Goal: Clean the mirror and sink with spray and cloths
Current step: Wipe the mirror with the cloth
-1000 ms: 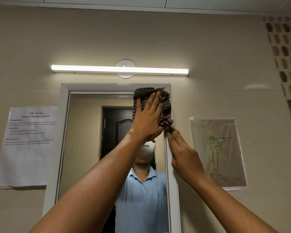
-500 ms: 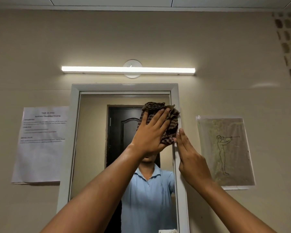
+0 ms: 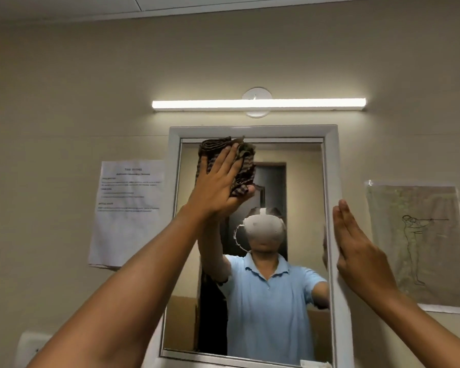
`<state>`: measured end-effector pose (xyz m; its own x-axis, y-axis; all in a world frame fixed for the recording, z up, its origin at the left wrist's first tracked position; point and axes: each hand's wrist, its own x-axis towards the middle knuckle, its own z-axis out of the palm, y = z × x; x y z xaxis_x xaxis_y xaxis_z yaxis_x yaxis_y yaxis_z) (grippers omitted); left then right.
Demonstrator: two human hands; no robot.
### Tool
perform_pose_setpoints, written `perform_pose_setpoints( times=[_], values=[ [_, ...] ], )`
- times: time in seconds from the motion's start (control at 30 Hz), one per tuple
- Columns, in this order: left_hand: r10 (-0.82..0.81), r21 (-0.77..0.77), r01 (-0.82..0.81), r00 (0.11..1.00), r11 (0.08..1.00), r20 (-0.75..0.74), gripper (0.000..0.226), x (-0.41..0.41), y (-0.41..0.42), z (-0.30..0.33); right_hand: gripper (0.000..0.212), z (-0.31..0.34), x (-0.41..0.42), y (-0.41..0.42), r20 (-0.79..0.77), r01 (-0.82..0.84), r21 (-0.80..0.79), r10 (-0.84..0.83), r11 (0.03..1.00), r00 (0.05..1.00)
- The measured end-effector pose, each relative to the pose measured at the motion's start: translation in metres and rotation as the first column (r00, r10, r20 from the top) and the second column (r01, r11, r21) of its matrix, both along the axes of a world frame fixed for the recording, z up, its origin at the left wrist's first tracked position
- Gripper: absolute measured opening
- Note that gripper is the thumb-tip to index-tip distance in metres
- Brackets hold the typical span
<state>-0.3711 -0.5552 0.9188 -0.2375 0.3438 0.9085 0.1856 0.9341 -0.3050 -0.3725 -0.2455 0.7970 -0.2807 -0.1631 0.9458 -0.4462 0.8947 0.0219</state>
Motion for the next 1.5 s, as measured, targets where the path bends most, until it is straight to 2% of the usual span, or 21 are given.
perform_pose_setpoints(
  times=[0.1,0.27,0.37,0.6,0.73,0.9,1.17,1.33,1.5],
  values=[
    [-0.004,0.029,0.004,1.000,1.000,0.016,0.101,0.004,-0.033,0.000,0.105,0.000,0.001,-0.003,0.003,0.004,0.001,-0.004,1.000,1.000],
    [-0.031,0.067,0.030,0.999,0.997,0.013,0.094,0.001,-0.059,-0.002,0.103,-0.001,0.003,-0.007,-0.001,0.017,-0.010,-0.017,1.000,1.000],
    [-0.032,0.111,0.033,0.999,0.993,-0.010,0.093,0.000,-0.053,-0.012,0.101,-0.002,0.004,-0.007,0.007,0.017,-0.008,-0.017,1.000,1.000],
    [0.086,0.210,-0.073,0.995,0.975,-0.053,0.088,-0.009,-0.034,-0.078,0.096,-0.001,0.008,-0.012,0.044,0.021,-0.048,-0.019,0.999,0.999],
    [0.121,0.229,-0.108,0.992,0.967,-0.044,0.088,-0.010,-0.017,-0.081,0.094,0.000,0.014,-0.014,0.060,0.026,-0.050,-0.023,0.998,0.998],
    [0.125,0.162,-0.118,0.992,0.980,-0.034,0.085,-0.015,0.030,-0.058,0.096,0.002,0.015,-0.009,0.096,0.040,-0.028,-0.038,0.999,0.995],
    [0.015,0.053,-0.013,0.999,0.999,-0.048,0.087,-0.019,0.120,-0.016,0.096,0.005,0.014,-0.001,0.129,0.025,0.008,-0.026,1.000,0.991],
    [-0.012,-0.050,0.008,0.997,0.999,-0.070,0.082,-0.024,0.160,-0.031,0.095,0.005,0.012,0.003,0.076,-0.006,0.007,0.006,1.000,0.997],
    [-0.044,-0.067,0.041,0.998,0.997,-0.050,0.081,-0.021,0.166,-0.056,0.078,-0.002,0.013,0.009,0.055,-0.029,0.039,0.027,0.999,0.998]
  ],
)
